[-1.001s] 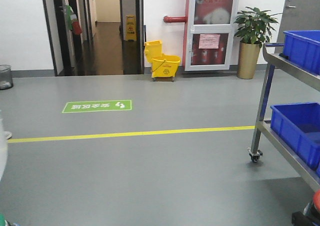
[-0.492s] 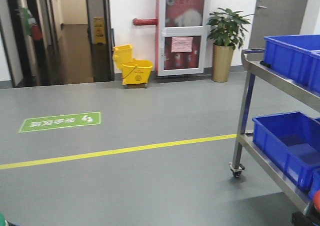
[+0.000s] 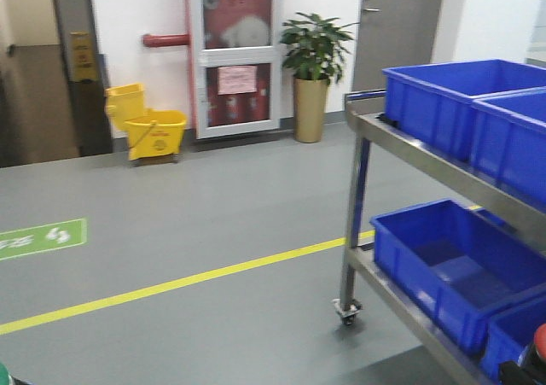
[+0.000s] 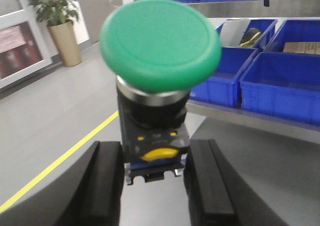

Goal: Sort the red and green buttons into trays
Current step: 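Drive the base to the shelf with the green and red trays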

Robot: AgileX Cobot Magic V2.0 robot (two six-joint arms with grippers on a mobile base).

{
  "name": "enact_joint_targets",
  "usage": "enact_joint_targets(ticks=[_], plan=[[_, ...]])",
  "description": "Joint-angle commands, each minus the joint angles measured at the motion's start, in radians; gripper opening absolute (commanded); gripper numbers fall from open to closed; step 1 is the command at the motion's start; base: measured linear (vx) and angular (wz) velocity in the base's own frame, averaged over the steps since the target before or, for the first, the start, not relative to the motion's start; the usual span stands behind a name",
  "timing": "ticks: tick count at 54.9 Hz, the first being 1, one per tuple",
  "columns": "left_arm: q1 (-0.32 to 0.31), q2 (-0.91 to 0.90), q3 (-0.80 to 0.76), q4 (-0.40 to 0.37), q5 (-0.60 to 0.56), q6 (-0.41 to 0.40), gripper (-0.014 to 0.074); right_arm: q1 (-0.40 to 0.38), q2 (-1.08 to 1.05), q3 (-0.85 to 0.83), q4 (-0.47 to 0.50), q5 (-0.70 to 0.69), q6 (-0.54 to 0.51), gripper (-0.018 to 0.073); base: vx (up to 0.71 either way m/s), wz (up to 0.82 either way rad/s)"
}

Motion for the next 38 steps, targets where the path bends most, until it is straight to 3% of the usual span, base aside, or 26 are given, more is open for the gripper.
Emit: enact_joint_targets(ticks=[1,17,38], plan=[[-0.001,0.002,-0.031,-0.033,0.017,-0.011,0.0001,-0.006,-0.007,-0.031,0.013,-0.076,-0.002,-0.0009,0.43,-0.43],[-0.001,0.002,-0.031,-0.033,0.017,-0.011,0.0001,-0.006,-0.007,-0.031,0.013,-0.075,-0.002,-0.0009,0.40,-0.56],[-0.001,0.002,-0.031,-0.033,0.017,-0.011,0.0001,-0.006,-0.007,-0.031,0.013,-0.075,-0.002,-0.0009,0.31,-0.82]])
